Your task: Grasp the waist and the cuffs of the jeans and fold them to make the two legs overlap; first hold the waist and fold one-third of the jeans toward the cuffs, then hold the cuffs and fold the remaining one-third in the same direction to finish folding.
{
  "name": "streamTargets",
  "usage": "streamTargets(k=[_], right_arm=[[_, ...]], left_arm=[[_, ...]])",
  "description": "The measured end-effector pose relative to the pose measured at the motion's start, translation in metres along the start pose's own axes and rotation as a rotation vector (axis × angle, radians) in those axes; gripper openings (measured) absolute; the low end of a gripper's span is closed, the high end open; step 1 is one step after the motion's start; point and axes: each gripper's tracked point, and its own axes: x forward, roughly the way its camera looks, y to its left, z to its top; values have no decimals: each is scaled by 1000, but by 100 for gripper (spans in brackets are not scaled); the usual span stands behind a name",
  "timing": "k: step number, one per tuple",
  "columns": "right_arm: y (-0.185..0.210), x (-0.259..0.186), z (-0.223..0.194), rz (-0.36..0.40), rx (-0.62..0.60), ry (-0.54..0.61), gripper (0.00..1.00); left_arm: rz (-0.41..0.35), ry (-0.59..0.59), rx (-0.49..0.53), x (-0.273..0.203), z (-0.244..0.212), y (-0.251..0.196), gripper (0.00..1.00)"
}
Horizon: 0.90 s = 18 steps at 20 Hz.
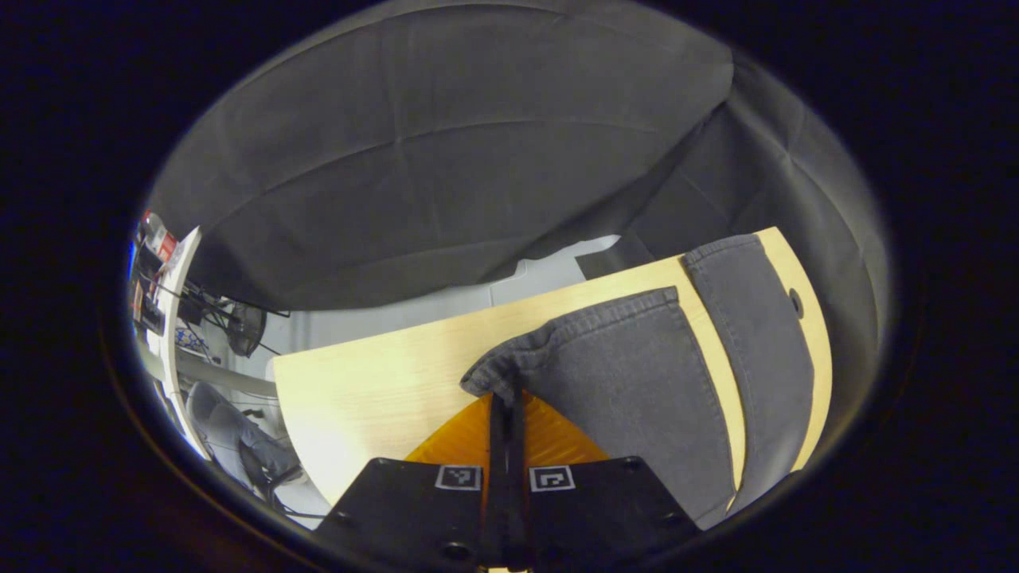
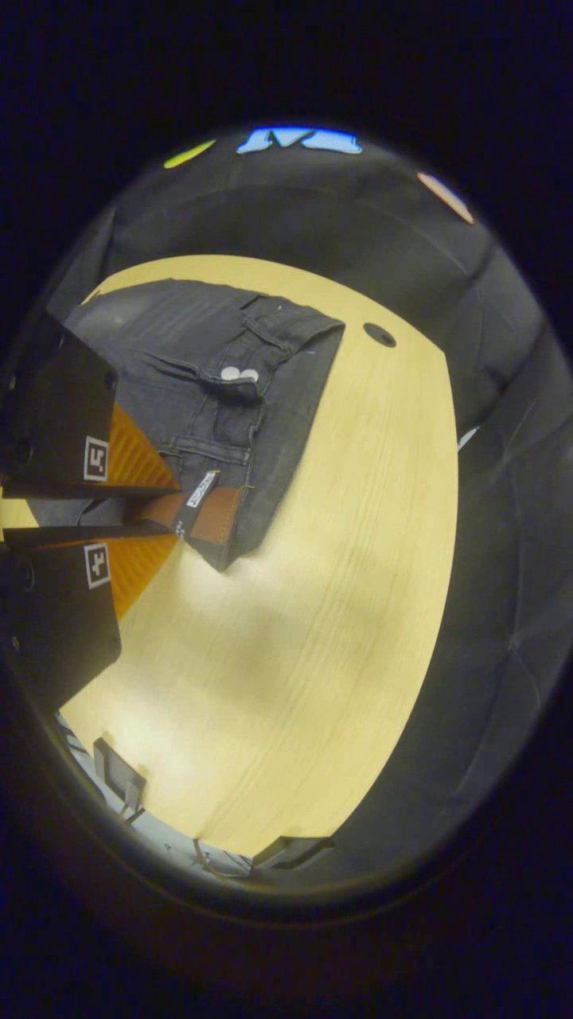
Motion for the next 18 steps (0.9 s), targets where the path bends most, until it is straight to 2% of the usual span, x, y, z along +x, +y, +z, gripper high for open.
streamTargets(k=[3,7,9,13,18], right_arm=[[14,-20,1,82,31,12,13],[39,-47,2,208,84,57,13],[54,-58,3,249,107,75,13],[83,-83,8,324,127,100,13],[111,-107,16,403,239,157,13]], left_arm=[[-67,28,-61,-22,9,-7,8],[-194,55,-143,-52,34,-32,8],[-234,61,-166,-66,44,-38,8],[-337,98,-293,-87,70,-74,8],[-398,92,-247,-107,101,-116,8]])
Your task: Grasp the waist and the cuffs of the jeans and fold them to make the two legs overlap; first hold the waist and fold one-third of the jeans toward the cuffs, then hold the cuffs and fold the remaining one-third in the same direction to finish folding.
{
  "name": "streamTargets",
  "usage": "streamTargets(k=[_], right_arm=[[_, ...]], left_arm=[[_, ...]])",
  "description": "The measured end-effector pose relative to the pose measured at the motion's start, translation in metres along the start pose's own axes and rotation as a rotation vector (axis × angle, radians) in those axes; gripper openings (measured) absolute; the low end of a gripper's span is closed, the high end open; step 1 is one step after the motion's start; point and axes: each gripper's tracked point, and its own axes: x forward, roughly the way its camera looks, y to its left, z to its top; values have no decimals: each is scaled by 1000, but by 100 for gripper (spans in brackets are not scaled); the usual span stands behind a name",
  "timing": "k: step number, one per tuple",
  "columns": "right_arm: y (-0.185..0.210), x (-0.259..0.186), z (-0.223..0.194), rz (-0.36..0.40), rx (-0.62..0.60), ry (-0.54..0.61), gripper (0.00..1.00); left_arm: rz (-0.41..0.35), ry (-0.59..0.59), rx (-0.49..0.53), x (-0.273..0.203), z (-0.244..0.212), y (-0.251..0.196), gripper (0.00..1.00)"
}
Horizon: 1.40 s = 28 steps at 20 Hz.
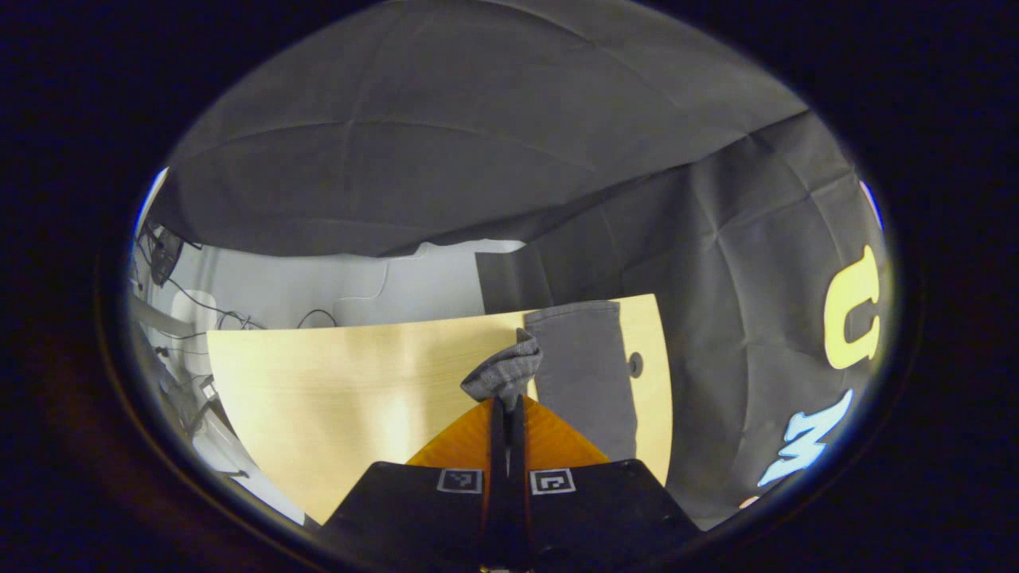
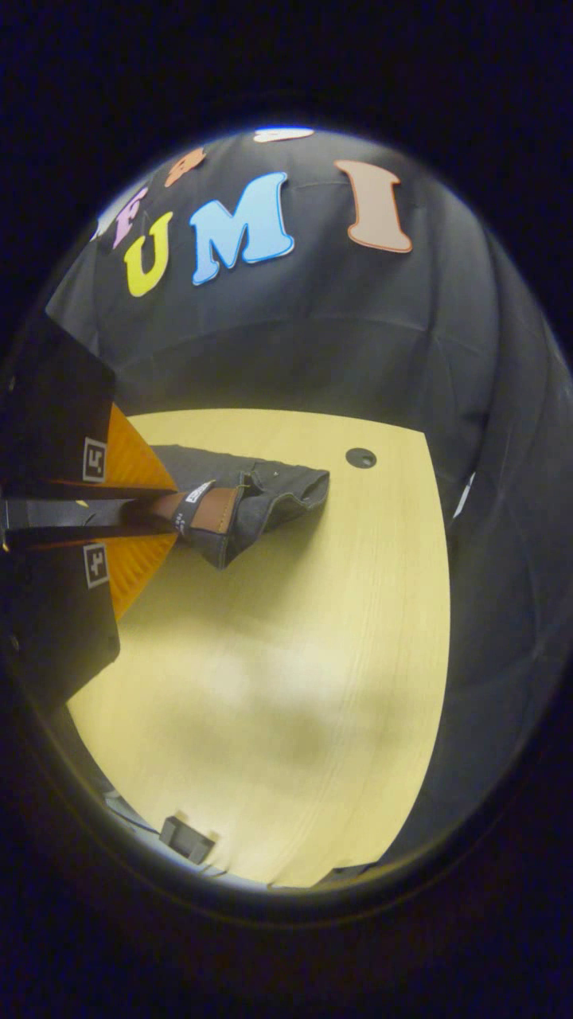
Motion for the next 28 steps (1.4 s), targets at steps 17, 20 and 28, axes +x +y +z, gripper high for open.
streamTargets(k=[17,20,28], right_arm=[[94,124,88,40,443,-93,12],[87,162,98,34,387,-108,13],[78,154,117,79,244,-182,83]], left_arm=[[59,4,5,190,26,-126,5],[56,13,155,221,17,-146,4],[180,55,268,235,-7,-133,99]])
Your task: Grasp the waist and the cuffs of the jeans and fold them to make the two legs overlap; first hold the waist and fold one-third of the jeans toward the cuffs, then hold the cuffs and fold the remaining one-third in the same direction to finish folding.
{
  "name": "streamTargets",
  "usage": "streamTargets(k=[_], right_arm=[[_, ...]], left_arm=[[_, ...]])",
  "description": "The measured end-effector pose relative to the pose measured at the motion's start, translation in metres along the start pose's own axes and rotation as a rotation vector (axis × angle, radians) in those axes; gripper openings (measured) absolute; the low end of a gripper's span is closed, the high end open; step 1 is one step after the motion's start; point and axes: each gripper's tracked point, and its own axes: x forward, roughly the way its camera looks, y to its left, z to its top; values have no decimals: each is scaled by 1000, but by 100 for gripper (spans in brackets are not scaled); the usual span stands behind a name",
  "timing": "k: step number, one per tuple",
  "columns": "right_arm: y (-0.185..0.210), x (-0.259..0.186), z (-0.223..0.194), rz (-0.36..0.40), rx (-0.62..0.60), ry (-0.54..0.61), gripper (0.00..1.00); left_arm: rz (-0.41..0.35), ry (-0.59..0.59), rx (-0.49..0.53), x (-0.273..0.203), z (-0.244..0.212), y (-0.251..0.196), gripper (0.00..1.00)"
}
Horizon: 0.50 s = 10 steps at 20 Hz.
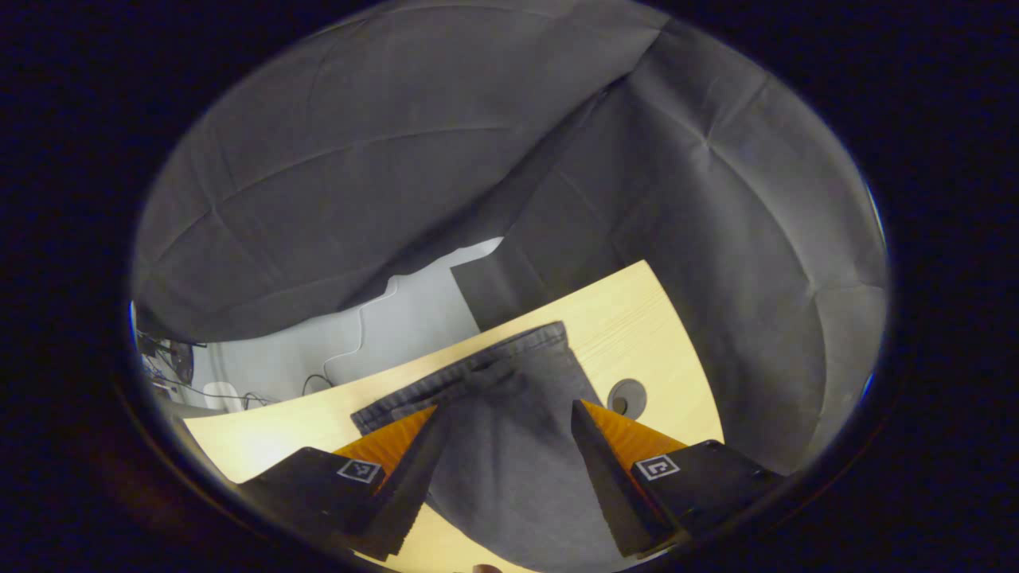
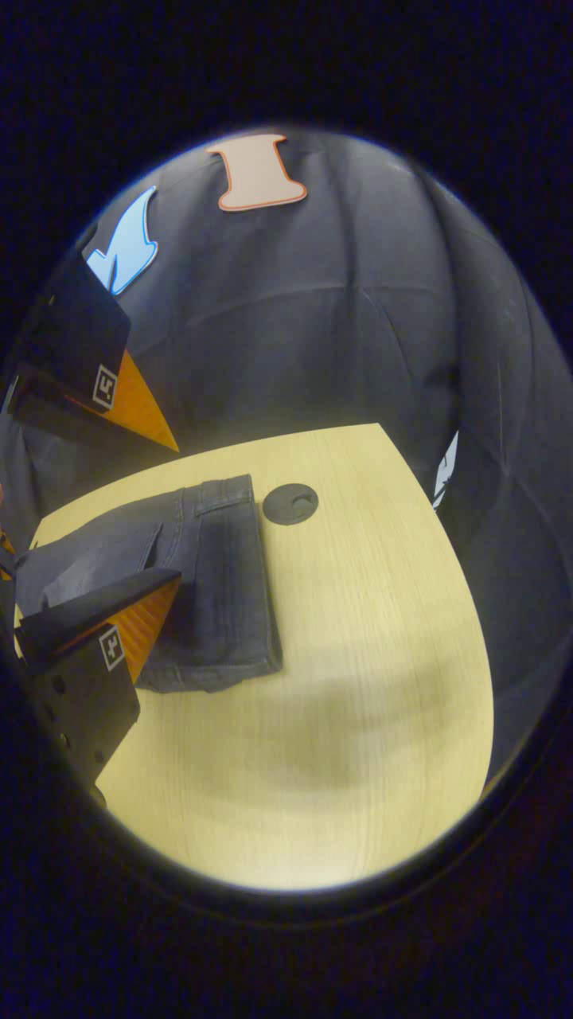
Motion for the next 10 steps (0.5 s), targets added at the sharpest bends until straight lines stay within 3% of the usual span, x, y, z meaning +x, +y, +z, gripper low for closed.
streamTargets(k=[1,3,4,6,9,10], right_arm=[[-3,-5,3,-3,-7,3,82],[-10,-15,9,-28,-21,1,83],[-19,-19,11,-61,-37,3,82],[-35,-26,14,-108,-63,4,82],[-50,-27,17,-140,-51,7,82],[-56,-25,18,-156,-47,6,82]], left_arm=[[-13,13,-30,2,-5,-1,96],[-28,27,-69,-1,-11,0,100],[-34,23,-71,-4,-10,1,92],[-19,15,-65,-6,-9,11,96],[-22,20,-86,-14,-10,19,92],[-22,37,-89,-16,-14,21,96]])
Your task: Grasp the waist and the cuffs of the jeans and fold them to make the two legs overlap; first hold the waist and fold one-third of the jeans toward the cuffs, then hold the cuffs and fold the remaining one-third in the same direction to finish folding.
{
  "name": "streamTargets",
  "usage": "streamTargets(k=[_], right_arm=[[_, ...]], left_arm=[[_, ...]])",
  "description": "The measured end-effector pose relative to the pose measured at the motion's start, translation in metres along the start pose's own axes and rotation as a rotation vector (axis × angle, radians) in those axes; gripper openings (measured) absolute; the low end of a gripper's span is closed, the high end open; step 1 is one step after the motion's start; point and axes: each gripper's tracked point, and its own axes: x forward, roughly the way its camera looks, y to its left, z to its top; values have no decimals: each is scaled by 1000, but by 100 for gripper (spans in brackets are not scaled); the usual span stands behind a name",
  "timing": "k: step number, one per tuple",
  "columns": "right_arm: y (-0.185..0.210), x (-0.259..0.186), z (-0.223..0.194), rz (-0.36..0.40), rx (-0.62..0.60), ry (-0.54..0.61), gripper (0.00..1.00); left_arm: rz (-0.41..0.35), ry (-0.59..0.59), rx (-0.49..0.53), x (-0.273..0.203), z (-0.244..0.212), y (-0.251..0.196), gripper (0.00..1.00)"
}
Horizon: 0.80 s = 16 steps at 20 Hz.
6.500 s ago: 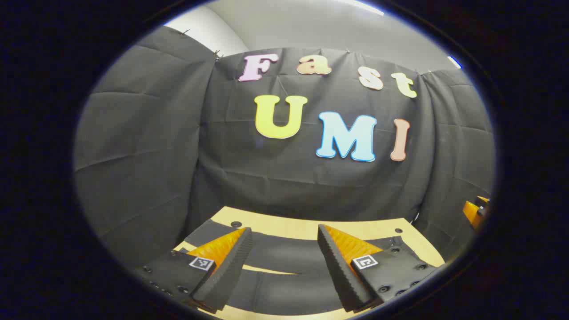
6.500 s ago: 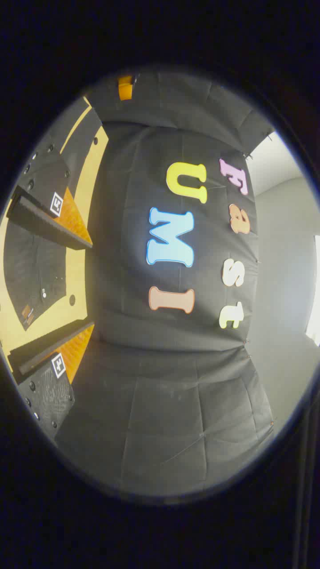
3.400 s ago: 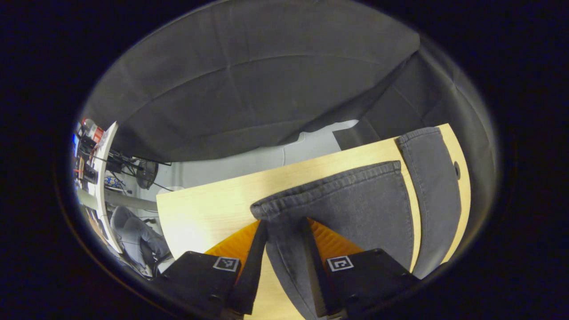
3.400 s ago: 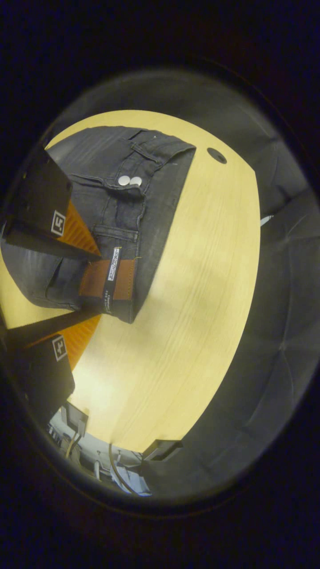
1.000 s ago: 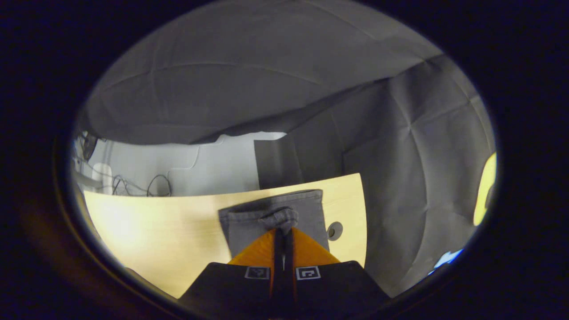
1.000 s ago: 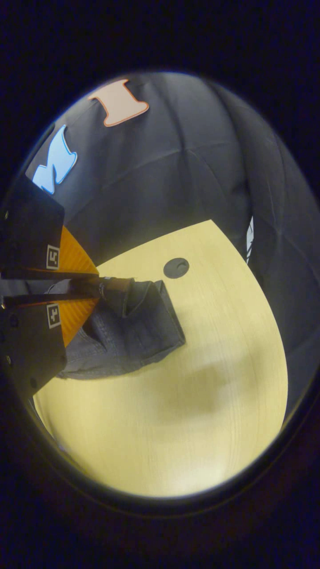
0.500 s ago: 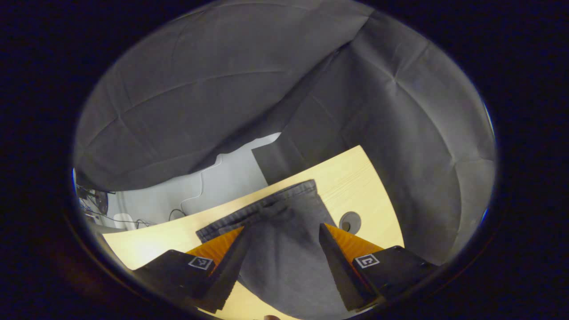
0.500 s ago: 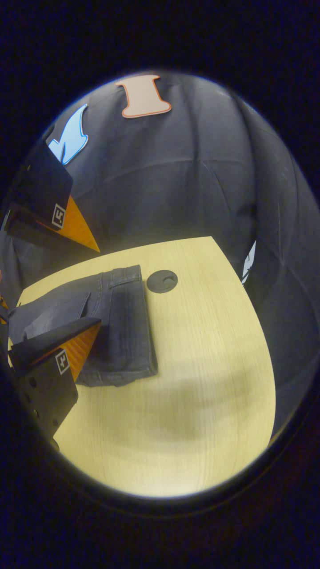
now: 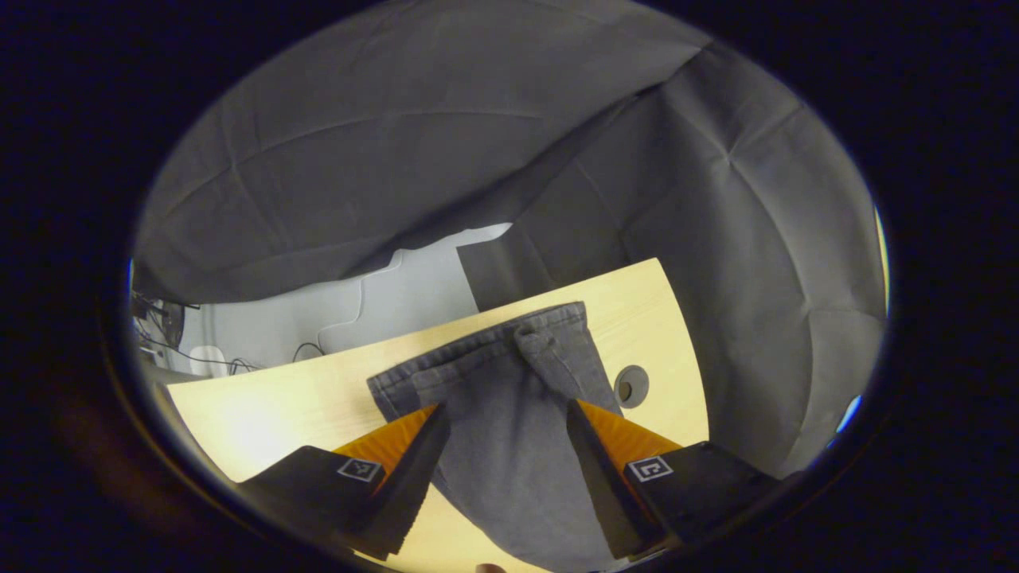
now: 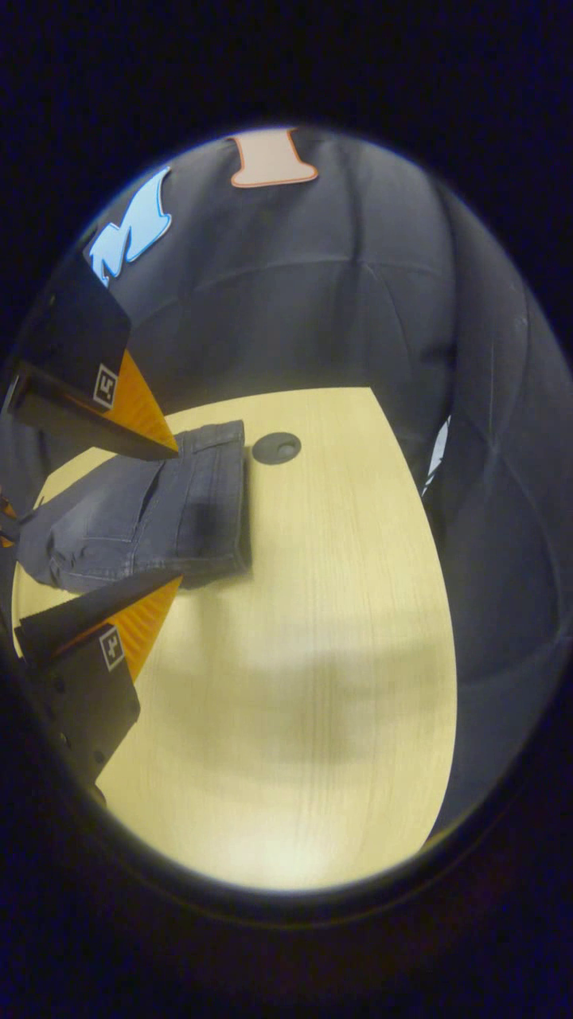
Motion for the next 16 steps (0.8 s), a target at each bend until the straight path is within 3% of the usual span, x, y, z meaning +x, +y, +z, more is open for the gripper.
streamTargets(k=[2,7,9,10,11,14,16], right_arm=[[-10,7,-2,-26,-8,-2,83],[-26,30,-13,-71,-13,0,82],[-26,40,-19,-38,-4,33,78],[-27,42,-16,-37,-2,13,65],[-29,43,-16,-41,-13,18,60],[-29,36,-16,-55,-98,5,26],[-20,26,-17,-40,-172,-16,22]], left_arm=[[10,20,4,-4,-3,10,100],[17,19,-10,-12,-4,24,98],[10,29,-16,-11,-8,27,98],[6,39,-22,-10,-13,29,93],[3,49,-31,-8,-16,31,98],[-1,76,-74,-3,-28,39,98],[-4,86,-94,-1,-32,43,98]])
